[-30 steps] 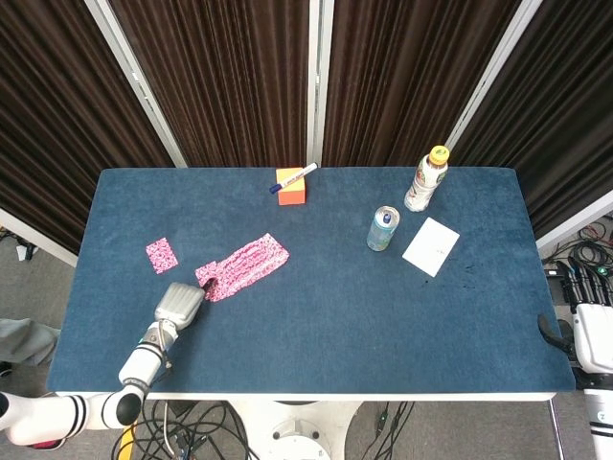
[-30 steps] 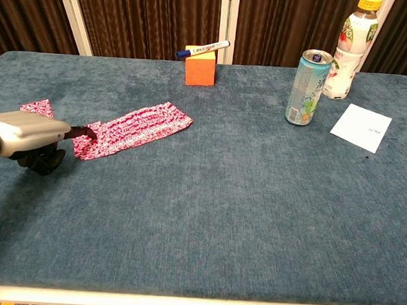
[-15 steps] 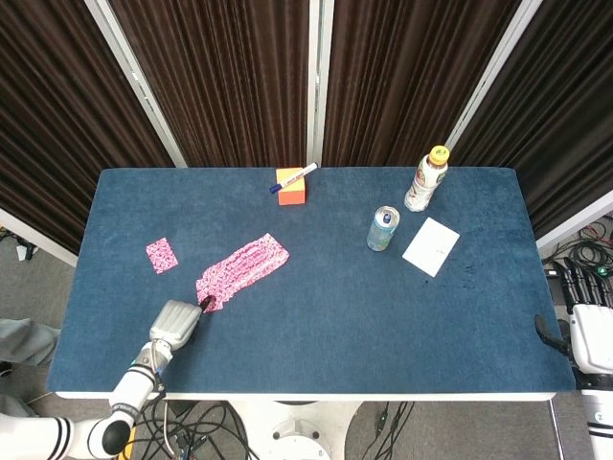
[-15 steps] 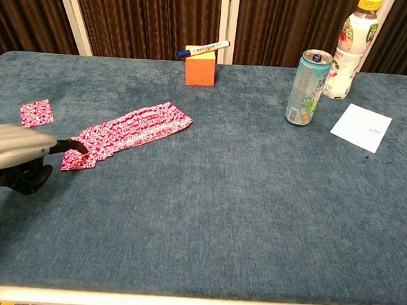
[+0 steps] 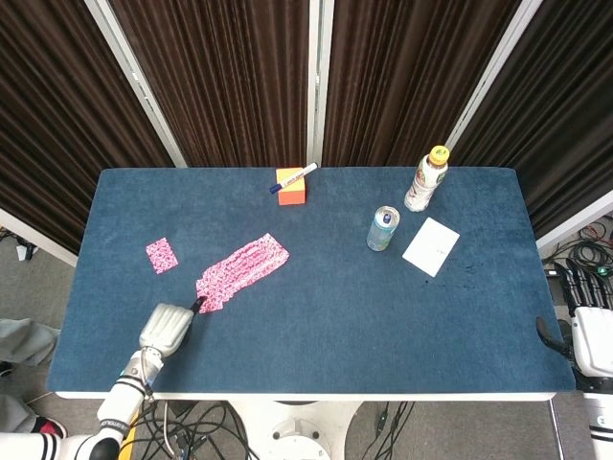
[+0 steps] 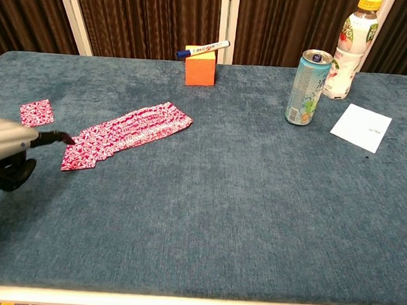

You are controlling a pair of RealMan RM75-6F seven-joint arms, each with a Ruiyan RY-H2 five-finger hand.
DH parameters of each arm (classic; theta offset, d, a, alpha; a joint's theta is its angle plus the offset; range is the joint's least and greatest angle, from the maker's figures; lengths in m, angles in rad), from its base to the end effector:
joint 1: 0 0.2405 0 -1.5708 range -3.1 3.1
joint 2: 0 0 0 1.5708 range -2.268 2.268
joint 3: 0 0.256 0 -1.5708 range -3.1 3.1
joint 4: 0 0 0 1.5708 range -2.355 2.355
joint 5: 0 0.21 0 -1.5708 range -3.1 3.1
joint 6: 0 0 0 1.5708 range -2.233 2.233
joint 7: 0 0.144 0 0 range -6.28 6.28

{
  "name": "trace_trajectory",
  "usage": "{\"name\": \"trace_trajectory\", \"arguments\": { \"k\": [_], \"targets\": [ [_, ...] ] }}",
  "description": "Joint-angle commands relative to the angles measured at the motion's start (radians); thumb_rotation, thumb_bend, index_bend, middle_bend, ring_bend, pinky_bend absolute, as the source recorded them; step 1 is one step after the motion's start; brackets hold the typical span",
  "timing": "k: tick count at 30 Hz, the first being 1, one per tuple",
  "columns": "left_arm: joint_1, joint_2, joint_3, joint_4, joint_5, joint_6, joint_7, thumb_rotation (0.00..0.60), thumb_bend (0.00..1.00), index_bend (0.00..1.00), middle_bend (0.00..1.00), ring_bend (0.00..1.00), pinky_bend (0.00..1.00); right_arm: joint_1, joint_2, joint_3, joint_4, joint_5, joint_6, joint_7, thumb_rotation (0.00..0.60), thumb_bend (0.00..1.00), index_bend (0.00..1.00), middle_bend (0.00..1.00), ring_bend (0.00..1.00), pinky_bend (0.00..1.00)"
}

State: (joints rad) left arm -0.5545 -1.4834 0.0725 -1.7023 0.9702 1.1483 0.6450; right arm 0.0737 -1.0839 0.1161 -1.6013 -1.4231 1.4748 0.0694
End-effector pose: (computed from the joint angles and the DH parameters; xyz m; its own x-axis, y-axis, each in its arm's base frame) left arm -0.2239 0.2422 -0.0163 0.5827 0.4199 0.6958 0.8112 -0.2486 -0.5294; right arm -0.3222 -0.1911 0.1845 0.3616 0.0577 0.9305 -0.9311 0.0725 0.3574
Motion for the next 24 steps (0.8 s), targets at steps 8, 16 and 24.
{"name": "trace_trajectory", "arguments": {
  "k": [8, 16, 24],
  "targets": [
    [-0.035, -0.055, -0.042, 0.137, -0.094, -0.121, -0.006, 0.600, 0.77, 0.11, 0.98, 0.92, 0.92, 0.003, -0.007, -0.001, 0.010, 0.010, -0.013, -0.005, 0.600, 0.28, 0.00, 0.00, 0.00, 0.00],
    [-0.032, -0.062, -0.021, 0.147, -0.055, -0.131, -0.008, 0.600, 0.77, 0.11, 0.98, 0.92, 0.92, 0.011, -0.015, 0.001, 0.017, 0.019, -0.030, -0.007, 0.600, 0.28, 0.00, 0.00, 0.00, 0.00],
    [-0.020, -0.063, 0.022, 0.091, 0.024, -0.123, 0.003, 0.600, 0.77, 0.11, 0.98, 0.92, 0.92, 0.009, -0.016, 0.002, 0.022, 0.024, -0.030, -0.003, 0.600, 0.28, 0.00, 0.00, 0.00, 0.00]
  ]
}}
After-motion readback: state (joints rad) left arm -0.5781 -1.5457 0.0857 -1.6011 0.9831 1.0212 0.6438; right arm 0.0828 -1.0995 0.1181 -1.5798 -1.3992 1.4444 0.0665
